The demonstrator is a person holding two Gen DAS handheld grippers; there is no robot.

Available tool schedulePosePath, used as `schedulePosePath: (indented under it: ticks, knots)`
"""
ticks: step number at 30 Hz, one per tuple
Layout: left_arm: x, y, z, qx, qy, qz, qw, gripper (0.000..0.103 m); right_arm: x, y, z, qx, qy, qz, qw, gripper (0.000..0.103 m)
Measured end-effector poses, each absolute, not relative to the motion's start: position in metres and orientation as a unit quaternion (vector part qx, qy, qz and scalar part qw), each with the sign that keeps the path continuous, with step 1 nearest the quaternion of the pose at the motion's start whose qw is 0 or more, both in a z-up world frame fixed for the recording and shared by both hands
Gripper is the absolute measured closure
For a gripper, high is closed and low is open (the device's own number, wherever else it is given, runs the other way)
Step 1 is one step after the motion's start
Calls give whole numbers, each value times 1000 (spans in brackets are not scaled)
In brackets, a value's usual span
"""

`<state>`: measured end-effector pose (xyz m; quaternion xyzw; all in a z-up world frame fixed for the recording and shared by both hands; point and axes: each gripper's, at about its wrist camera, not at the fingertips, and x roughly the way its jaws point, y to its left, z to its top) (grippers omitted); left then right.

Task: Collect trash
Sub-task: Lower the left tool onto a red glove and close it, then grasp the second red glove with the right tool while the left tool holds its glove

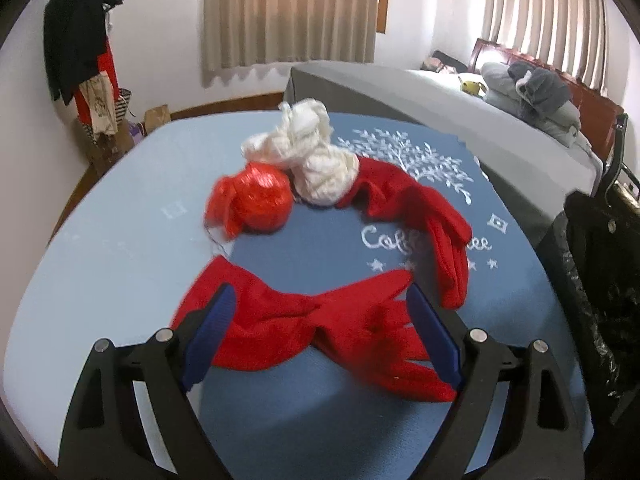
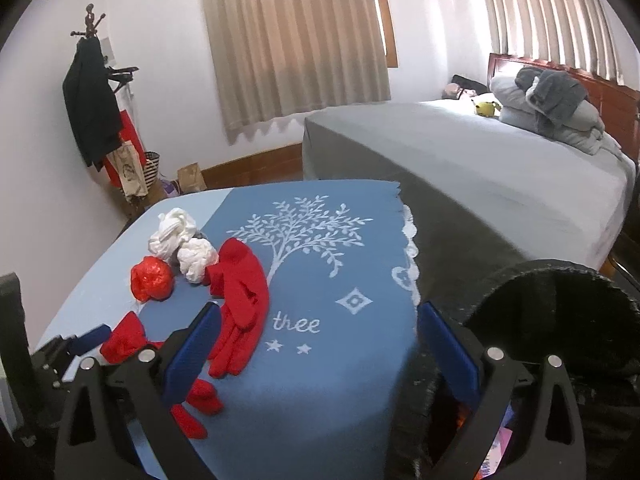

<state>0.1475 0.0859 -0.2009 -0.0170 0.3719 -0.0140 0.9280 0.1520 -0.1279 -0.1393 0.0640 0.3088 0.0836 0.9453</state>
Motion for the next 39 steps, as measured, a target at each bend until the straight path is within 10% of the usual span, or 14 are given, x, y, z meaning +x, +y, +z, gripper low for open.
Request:
schedulePosePath:
  ticks: [7,13,39]
  knots:
    - [152,84,-224,-25,408,-30,912,46,158,-122,-145,57,318,88,942,6]
    - [152,90,-223,-41,403,-35,914,89,162,-117,-148,55,323,90,941,6]
    - [188,137,-203,-58,362,44,929,92,225,-65,-179,41,366,119,922,23]
